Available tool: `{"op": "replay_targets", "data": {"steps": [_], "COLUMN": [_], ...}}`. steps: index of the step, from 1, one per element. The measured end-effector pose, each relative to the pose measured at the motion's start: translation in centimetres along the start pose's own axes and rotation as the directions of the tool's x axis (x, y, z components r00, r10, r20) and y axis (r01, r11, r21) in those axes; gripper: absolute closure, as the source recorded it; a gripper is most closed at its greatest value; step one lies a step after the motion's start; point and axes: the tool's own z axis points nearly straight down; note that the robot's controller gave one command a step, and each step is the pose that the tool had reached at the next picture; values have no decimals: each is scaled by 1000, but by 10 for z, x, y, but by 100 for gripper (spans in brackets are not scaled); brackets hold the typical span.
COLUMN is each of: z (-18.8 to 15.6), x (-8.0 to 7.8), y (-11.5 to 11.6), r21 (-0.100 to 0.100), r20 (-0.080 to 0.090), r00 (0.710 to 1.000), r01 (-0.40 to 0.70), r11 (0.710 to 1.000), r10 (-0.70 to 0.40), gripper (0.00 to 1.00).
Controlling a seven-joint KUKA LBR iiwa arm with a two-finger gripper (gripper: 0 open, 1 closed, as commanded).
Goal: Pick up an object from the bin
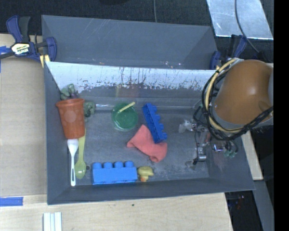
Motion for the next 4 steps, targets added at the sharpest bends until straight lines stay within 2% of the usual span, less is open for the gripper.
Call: {"op": "replay_targets", "data": {"steps": [1, 2, 3, 4], "z": [-4, 50, 108, 106], "x": [-2, -23, -36, -54], "y": [0, 40, 74, 89], "r21": [1, 2, 5, -1], "r20": [8, 13, 13, 22], "r00": [1000, 996, 978, 998], "r01": [2, 89, 206, -58], "r11": [1000, 996, 979, 998], "r10": [-2, -89, -206, 58], "gripper": [0, 0, 0, 100]}}
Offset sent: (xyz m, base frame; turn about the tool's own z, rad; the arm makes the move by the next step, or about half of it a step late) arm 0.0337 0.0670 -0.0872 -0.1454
